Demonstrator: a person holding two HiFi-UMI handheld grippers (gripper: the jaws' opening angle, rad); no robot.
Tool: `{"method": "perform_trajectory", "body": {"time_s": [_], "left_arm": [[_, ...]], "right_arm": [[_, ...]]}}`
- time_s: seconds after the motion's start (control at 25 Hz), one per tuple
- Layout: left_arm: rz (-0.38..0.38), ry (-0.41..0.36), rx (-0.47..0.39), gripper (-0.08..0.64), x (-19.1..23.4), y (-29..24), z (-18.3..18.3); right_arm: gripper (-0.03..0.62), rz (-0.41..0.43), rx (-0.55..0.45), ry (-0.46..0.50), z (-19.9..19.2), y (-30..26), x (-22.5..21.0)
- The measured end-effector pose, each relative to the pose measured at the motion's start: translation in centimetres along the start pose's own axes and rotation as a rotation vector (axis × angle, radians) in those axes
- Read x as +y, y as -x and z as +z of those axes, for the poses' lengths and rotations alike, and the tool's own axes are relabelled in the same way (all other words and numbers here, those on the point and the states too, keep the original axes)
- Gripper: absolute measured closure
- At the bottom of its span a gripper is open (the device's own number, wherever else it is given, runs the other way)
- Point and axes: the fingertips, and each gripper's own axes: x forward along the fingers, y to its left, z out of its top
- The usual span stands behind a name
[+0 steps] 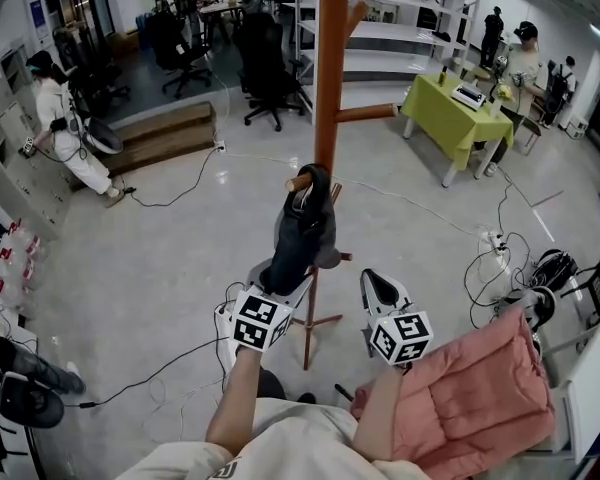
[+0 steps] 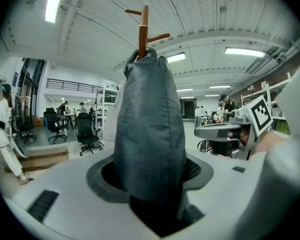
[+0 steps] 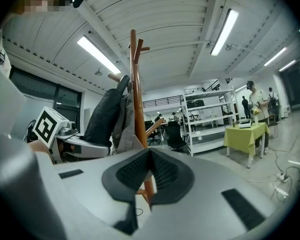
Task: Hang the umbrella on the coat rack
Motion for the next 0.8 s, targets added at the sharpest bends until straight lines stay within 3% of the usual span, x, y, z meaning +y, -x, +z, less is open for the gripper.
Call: {"method": "perform_trajectory", "body": {"time_s": [0.8], "left_arm": [[-0.034,0.001,-0.019,0.302,-0.12,-0.42,-0.1]], "right_arm": [[0.589,-0.021,0.01,-0.011,-0.45,0.02,-0.2]]}}
